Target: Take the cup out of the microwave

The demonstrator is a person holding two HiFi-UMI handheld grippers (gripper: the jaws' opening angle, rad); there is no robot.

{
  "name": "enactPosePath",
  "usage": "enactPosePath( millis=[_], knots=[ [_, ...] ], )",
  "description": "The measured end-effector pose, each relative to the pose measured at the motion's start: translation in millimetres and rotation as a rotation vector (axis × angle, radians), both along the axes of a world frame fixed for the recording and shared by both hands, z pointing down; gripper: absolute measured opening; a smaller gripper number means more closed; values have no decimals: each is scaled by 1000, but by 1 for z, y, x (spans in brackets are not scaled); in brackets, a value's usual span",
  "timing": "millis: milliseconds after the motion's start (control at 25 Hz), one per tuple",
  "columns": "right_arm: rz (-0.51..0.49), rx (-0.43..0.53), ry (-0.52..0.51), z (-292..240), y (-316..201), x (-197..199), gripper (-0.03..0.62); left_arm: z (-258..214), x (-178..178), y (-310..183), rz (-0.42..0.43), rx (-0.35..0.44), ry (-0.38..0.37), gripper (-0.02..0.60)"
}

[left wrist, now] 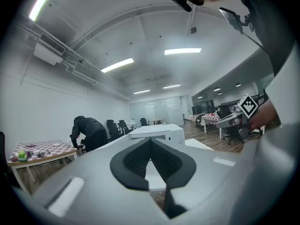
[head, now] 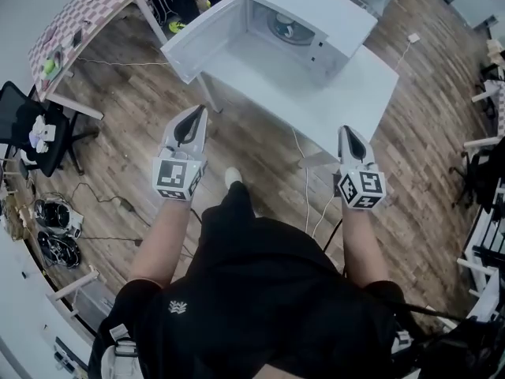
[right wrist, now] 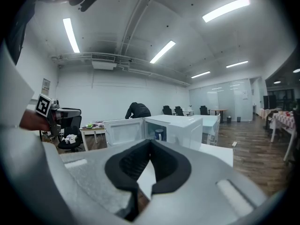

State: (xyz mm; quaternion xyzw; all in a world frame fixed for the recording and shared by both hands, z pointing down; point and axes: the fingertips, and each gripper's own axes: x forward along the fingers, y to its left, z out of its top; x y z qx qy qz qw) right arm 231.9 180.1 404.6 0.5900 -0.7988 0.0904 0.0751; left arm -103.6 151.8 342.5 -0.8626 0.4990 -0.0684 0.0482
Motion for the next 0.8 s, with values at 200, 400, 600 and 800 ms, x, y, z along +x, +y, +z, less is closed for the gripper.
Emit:
enactPosePath(
  millis=[200,400,600,800],
  knots=[
    [4,-5,9,-11,-60,-33,2,-14,-21,-64,34,6,5,3],
    [32,-3,12,-18,-120,-64,2,-24,-31,-122,102,32,-9,3],
    [53,13,7,-24,-165,-95,2,-22,-41,-171,153,20,17,2],
    [81,24,41,-21,-198,-104,2,-11,-36,-208,191,13,37,2]
  ],
)
